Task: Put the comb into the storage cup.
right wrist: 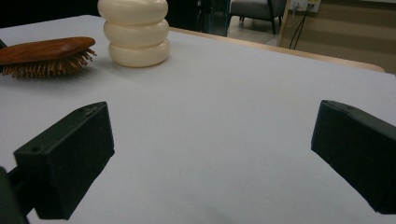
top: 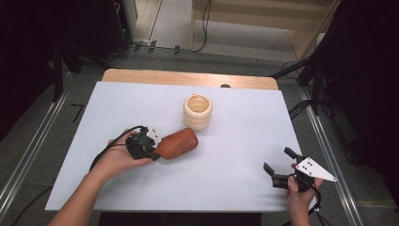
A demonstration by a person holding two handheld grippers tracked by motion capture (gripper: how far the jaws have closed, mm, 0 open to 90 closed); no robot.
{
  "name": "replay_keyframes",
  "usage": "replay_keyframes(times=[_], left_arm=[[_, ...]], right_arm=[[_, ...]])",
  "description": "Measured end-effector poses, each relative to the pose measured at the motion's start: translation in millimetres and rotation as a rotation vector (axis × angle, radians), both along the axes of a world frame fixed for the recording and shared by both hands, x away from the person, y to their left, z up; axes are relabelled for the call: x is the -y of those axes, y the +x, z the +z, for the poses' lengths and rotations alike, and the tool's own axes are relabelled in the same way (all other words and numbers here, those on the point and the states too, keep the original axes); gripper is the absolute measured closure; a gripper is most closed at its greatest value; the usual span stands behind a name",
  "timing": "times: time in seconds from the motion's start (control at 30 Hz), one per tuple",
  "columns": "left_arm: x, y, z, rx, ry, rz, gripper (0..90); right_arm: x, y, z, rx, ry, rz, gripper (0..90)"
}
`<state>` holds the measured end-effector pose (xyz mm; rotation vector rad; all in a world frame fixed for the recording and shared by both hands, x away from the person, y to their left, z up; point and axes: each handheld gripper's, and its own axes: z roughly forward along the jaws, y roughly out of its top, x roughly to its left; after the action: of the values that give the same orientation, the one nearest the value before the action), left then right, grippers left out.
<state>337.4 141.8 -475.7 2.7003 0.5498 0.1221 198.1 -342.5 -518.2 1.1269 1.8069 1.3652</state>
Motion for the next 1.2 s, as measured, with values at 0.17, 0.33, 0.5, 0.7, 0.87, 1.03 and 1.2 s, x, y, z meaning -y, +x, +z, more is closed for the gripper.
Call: replay_keyframes(times=[0.17, 0.33, 0.5, 0.7, 0.87, 1.03, 1.2], left_arm=[[-0.2, -3.5, 0.0, 0.023, -0.002, -0.004, 72.4], [-5.7, -7.9, -2.7, 0.042, -0.050, 0.014, 72.6], [-9.2, -12.0, -4.7, 0.061, -0.082, 0.035, 72.7], [-12.1, -15.6, -5.4, 0.077, -0.105, 0.049, 72.7], [-15.2, -20.3, -4.8, 0.104, -0.137, 0.064, 72.7], [-17.7, -24.2, -2.1, 0.135, -0.178, 0.081, 72.7], [-18.7, -27.7, 0.9, 0.151, -0.231, 0.095, 72.7]], right_arm=[[0.2, 0.0, 0.0, 0.001, 0.000, 0.000, 0.0], [0.3, 0.0, 0.0, 0.001, 0.002, -0.001, 0.0], [0.2, 0.0, 0.0, 0.000, 0.000, -0.002, 0.0], [0.0, 0.0, 0.0, -0.001, 0.000, -0.003, 0.0], [-0.1, 0.0, -0.1, 0.000, 0.000, -0.005, 0.0], [0.0, 0.1, 0.2, 0.001, 0.000, 0.001, 0.0], [-0.3, 0.3, 0.9, -0.002, -0.004, 0.004, 0.0]])
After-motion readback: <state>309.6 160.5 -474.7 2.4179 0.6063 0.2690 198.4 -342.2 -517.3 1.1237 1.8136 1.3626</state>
